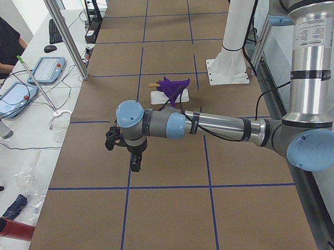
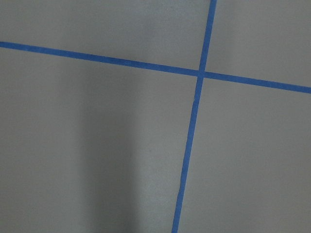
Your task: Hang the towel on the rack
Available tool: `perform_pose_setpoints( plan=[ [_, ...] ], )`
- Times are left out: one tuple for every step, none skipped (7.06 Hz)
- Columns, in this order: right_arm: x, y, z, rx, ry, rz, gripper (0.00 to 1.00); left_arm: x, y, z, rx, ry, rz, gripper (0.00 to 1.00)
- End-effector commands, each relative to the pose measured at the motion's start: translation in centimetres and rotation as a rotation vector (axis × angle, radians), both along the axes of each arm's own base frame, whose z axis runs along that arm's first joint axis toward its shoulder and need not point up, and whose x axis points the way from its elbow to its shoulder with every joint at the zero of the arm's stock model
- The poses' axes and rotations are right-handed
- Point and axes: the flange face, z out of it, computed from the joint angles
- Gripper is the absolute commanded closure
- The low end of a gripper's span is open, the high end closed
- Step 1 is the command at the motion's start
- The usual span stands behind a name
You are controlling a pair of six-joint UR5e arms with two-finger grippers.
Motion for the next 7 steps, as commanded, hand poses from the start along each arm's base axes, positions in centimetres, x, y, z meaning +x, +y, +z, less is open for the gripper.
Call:
perform_pose_setpoints(
  plan=[
    [-1.1, 0.0, 2.3, -0.036, 0.006, -0.028, 0.00, 0.4, 0.1, -1.5, -0.036, 0.012, -0.052, 0.00],
    [-3.2, -0.3, 3.8, -0.035, 0.022, -0.075, 0.00, 0.9, -0.2, -1.5, -0.015, 0.017, -0.037, 0.00],
    [-3.3, -0.5, 5.6, -0.039, 0.021, -0.077, 0.00, 1.4, -0.3, -1.7, 0.022, 0.044, -0.026, 0.00],
    [-3.4, -0.7, 6.6, -0.022, 0.014, -0.075, 0.00, 1.4, 0.2, -0.4, 0.017, 0.039, -0.022, 0.00],
    [-3.4, -0.7, 6.9, -0.029, 0.014, -0.075, 0.00, 1.4, 0.2, -0.2, 0.013, 0.039, -0.023, 0.00],
    [-3.4, -0.7, 6.9, -0.028, 0.008, -0.073, 0.00, 1.3, 0.3, -0.2, 0.012, 0.037, -0.024, 0.00],
    [-3.5, -0.8, 6.5, -0.021, 0.001, -0.074, 0.00, 1.4, 0.0, -0.7, 0.015, 0.039, -0.023, 0.00]
  ],
)
